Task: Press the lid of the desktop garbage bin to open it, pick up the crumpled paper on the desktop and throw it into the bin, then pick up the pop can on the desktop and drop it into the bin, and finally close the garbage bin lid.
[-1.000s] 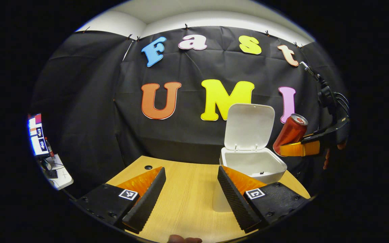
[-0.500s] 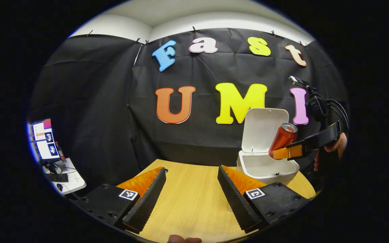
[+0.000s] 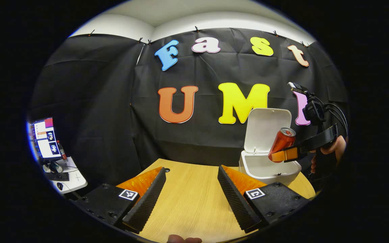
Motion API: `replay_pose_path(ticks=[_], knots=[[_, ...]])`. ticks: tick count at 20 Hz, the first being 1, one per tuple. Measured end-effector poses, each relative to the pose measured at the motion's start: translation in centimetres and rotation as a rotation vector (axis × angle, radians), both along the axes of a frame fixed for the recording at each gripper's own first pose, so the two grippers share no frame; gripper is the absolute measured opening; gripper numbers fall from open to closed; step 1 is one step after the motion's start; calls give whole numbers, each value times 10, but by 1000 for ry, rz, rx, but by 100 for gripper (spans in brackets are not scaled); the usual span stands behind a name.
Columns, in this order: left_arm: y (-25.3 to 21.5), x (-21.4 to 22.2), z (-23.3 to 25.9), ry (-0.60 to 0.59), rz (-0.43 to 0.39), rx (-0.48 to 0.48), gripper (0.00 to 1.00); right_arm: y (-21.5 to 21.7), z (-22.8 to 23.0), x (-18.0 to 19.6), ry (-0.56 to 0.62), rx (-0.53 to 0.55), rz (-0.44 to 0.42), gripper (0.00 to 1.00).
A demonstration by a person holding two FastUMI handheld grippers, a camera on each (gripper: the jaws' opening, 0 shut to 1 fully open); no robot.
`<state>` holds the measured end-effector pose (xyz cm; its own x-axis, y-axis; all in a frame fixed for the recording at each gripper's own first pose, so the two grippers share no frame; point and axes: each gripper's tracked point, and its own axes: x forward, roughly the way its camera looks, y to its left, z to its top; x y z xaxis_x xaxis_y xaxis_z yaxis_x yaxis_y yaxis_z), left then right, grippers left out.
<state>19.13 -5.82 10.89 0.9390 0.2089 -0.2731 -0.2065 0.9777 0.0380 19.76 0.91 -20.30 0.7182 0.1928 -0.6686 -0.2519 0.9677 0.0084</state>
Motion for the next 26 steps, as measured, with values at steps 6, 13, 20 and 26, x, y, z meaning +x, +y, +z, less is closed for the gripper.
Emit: replay_pose_path(ticks=[6, 13, 20, 26], knots=[[0, -2, 0, -1, 11, 0, 99, -9, 9, 4, -28, 17, -40, 87], [-11, -6, 2, -9, -24, -7, 99, -32, 50, 4, -151, 32, -92, 92], [-17, -1, 10, -35, -61, -4, 99, -41, 90, 1, -234, 49, -206, 94], [-14, 5, 22, -65, -77, -27, 100, -33, 140, 11, -327, 63, -228, 94]])
